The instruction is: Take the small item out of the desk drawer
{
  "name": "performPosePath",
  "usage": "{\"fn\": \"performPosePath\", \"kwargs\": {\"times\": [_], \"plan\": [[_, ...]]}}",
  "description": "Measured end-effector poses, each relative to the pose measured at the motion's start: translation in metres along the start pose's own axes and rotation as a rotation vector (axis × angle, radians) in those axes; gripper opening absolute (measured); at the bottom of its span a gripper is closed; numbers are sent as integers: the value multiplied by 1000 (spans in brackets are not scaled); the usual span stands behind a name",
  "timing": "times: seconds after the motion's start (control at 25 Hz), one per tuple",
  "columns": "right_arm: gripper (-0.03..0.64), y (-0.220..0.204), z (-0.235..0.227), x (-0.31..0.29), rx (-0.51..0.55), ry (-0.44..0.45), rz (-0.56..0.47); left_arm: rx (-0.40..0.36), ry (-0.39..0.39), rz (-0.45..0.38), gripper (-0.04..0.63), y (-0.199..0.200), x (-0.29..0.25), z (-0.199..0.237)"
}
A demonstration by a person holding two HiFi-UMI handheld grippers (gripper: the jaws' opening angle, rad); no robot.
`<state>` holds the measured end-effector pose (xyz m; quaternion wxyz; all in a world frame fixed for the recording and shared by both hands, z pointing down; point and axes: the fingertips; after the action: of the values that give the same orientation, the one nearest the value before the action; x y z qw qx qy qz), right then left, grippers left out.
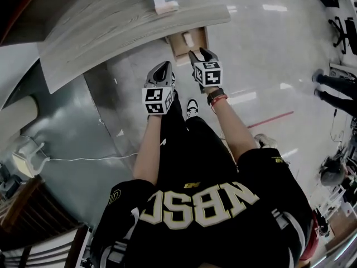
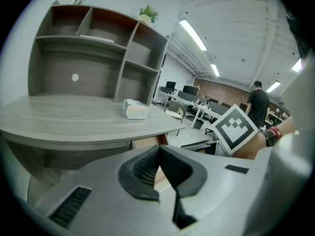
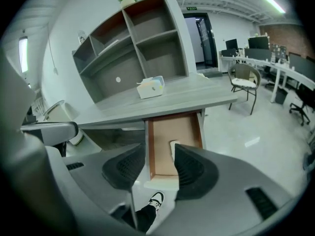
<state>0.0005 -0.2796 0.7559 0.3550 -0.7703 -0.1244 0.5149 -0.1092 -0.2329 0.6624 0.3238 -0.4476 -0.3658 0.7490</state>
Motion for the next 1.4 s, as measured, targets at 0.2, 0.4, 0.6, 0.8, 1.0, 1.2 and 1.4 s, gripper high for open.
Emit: {"fn": "performPosePath", "kwargs": {"times": [0.2,0.4,0.6,0.8,1.0,1.2,1.4], "plan": [[193,-8,-5,-31,29,5,48,64,52,4,14,-10,-12,21],[196,-18,-18,-58,60,-5,86,52,43,31,14,-20,-26,29],[205,-29,-29,-88,52,-7,122,65,20,55,14,-27,-38,36],[210,-41,-42,-110,50,-5,162,79,-19,81,14,-36,-51,33],[218,-49,-46,-132,76,11,199,94,-4,91,14,-41,-62,42],[219,-56,-53,-146,95,-14,217,90,-11,97,14,-47,-68,46],[218,-56,-51,-159,116,-2,214,93,-14,107,14,-55,-73,49]]}}
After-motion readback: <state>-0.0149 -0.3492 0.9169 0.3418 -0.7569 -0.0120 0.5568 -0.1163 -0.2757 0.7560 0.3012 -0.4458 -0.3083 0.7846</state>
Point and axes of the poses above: the fingertips, and each gripper's own axes: x backward along the fingers, z to its left, y out of its top, and after that the axes turned 2 degrees about x, right-handed
